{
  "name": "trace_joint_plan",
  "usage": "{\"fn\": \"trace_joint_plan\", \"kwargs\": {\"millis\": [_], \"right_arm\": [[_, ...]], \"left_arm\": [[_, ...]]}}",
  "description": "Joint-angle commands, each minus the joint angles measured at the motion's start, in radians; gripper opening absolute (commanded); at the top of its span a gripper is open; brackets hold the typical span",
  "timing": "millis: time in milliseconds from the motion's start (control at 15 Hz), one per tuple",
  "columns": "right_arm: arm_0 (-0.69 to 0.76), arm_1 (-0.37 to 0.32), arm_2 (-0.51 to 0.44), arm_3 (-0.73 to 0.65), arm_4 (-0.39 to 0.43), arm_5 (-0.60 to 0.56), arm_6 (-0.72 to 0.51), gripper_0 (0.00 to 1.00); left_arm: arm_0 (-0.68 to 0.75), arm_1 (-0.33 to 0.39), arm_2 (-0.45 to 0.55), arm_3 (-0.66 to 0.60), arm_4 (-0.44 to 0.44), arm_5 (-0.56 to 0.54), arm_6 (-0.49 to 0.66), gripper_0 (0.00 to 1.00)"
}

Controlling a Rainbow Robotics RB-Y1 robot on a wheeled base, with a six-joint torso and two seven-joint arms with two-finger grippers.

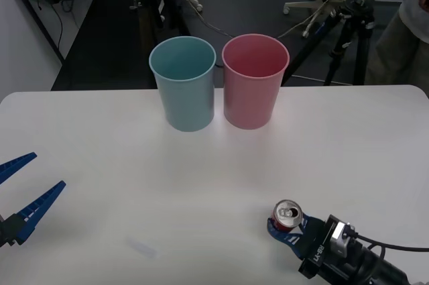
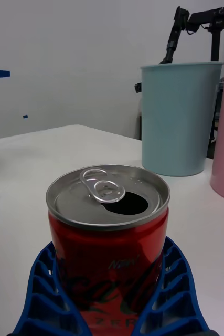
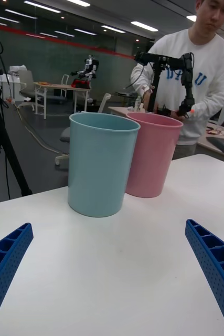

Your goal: Grasp the object on the table and drop it into the matching bin: aluminum can to the light blue bin, PET bottle to the pink bin.

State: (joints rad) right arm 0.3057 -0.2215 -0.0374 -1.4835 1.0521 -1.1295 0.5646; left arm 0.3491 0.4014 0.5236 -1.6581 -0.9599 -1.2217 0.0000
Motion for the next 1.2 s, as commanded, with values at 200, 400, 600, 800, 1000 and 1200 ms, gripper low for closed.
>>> {"fn": "trace_joint_plan", "kwargs": {"millis": [200, 400, 600, 800, 1000, 1200], "right_arm": [[0.024, -0.036, 0.099, -0.276, 0.005, 0.254, -0.180, 0.00], [0.024, -0.070, 0.157, -0.439, 0.078, 0.430, -0.312, 0.00], [0.006, -0.090, 0.205, -0.575, 0.207, 0.563, -0.497, 0.00], [-0.063, -0.099, 0.249, -0.649, 0.394, 0.666, -0.727, 0.00], [-0.155, -0.101, 0.283, -0.652, 0.591, 0.724, -0.944, 0.00], [-0.254, -0.078, 0.304, -0.638, 0.790, 0.735, -1.180, 0.00]], "left_arm": [[0.000, 0.000, 0.000, 0.000, 0.000, 0.000, 0.000, 1.00], [0.000, 0.000, 0.000, 0.000, 0.000, 0.000, 0.000, 1.00], [0.000, 0.000, 0.000, 0.000, 0.000, 0.000, 0.000, 1.00], [0.000, 0.000, 0.000, 0.000, 0.000, 0.000, 0.000, 1.00], [0.000, 0.000, 0.000, 0.000, 0.000, 0.000, 0.000, 1.00], [0.000, 0.000, 0.000, 0.000, 0.000, 0.000, 0.000, 1.00]]}}
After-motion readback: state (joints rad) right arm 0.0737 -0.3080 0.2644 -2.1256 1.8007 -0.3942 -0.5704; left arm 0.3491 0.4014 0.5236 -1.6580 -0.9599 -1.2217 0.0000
